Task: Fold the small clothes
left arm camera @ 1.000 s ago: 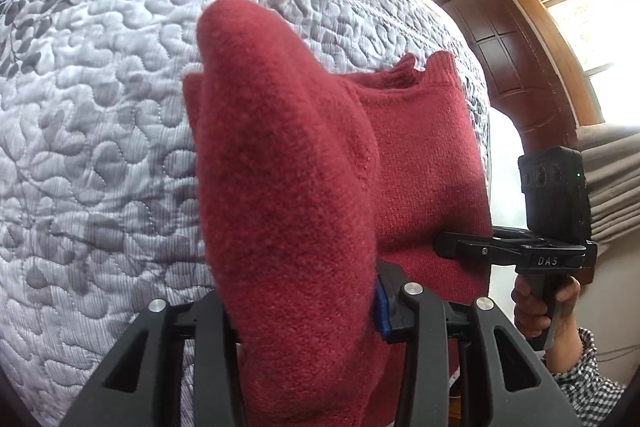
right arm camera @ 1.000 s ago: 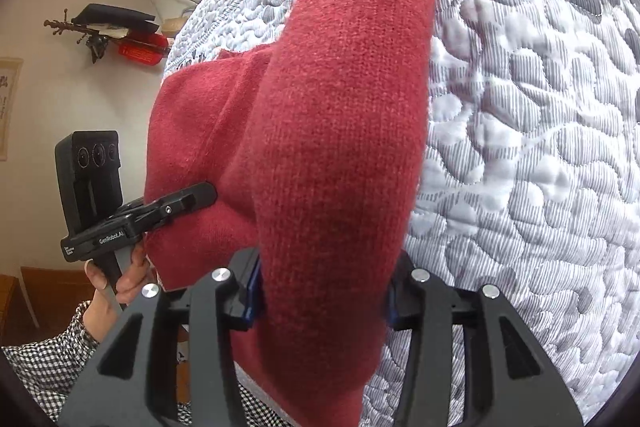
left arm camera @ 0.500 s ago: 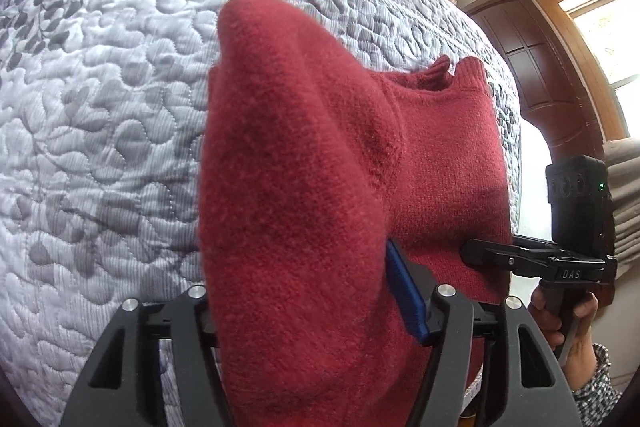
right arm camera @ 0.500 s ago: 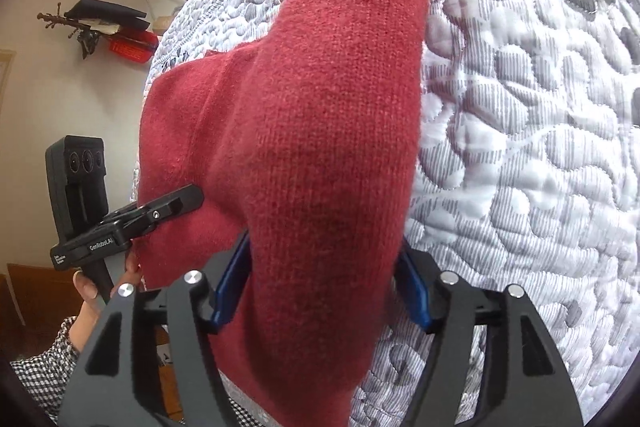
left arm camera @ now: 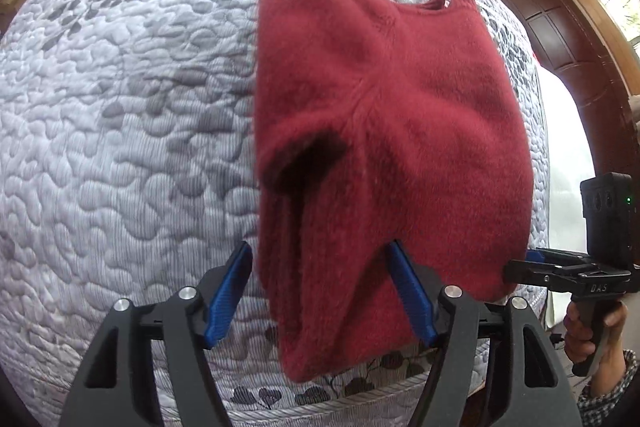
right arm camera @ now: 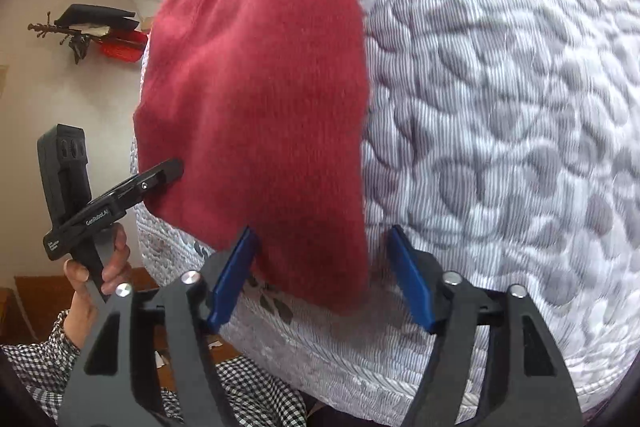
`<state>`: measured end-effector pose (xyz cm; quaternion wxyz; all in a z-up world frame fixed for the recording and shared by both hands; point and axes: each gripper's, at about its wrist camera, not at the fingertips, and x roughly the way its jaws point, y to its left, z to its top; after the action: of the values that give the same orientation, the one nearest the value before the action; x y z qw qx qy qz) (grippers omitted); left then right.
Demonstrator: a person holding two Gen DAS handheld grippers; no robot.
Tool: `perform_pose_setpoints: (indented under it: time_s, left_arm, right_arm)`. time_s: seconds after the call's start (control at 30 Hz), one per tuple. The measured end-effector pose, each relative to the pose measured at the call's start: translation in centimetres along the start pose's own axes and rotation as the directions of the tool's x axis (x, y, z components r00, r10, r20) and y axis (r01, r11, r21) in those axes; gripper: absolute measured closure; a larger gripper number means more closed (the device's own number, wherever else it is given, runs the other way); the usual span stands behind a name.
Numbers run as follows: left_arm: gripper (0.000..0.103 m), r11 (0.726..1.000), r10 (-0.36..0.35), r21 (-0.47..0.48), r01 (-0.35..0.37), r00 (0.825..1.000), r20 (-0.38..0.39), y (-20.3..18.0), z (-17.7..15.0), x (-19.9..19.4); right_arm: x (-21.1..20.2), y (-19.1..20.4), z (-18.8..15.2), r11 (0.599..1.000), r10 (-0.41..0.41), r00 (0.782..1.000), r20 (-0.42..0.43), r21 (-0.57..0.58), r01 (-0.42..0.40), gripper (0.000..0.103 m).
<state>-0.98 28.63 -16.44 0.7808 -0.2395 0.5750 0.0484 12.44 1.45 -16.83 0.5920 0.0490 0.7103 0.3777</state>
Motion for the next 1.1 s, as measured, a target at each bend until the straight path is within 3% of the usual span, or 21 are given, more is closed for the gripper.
perform_pose_setpoints:
  time_s: [0.1, 0.2, 0.27, 0.33, 0.87, 1.0, 1.1]
  left_arm:
    - [0.044, 1.000, -0.018, -0.022, 0.018, 1.000, -0.008, 0.7, -0.7, 0.3]
    - [0.052, 0.999, -0.021, -0.036, 0.021, 1.000, 0.005, 0.6, -0.7, -0.9]
    - [0.053, 1.000, -0.002, -0.012, 0.003, 1.000, 0.022, 0.5, -1.0, -1.9]
    - [0.054, 1.000, 0.007, 0.002, -0.007, 1.000, 0.023, 0.4, -1.2, -2.1]
    - [0.048, 0.999, 0.032, -0.017, -0.032, 0.999, 0.003, 1.6, -2.0, 0.5]
    - [0.044, 0.999, 0.043, -0.017, -0.043, 0.999, 0.008, 1.6, -1.7, 0.7]
    - [0.035, 0.997, 0.082, -0.003, -0.082, 0.996, 0.025, 1.2, -1.8, 0.2]
  right_arm:
    - [0.5, -0.2, -0.4, 0.998, 0.051, 0.999, -0.011, 0.029, -0.051, 0.079]
    - [-1.5, 0.5, -0.6, 0.996, 0.092, 0.996, 0.017, 0.011, -0.092, 0.082]
    - [-2.9, 0.7, -1.1, 0.995, 0.103, 0.994, 0.042, -0.009, -0.103, 0.082]
    - [-2.9, 0.6, -1.1, 0.998, 0.063, 0.997, 0.045, -0.020, -0.062, 0.082]
    - [3.3, 0.7, -2.8, 0.997, -0.075, 0.997, 0.022, -0.005, 0.076, 0.079]
    - [3.9, 1.0, -3.0, 0.996, -0.087, 0.996, 0.026, -0.008, 0.088, 0.076]
    - [3.7, 0.9, -3.0, 0.996, -0.090, 0.995, 0.033, 0.002, 0.090, 0.068]
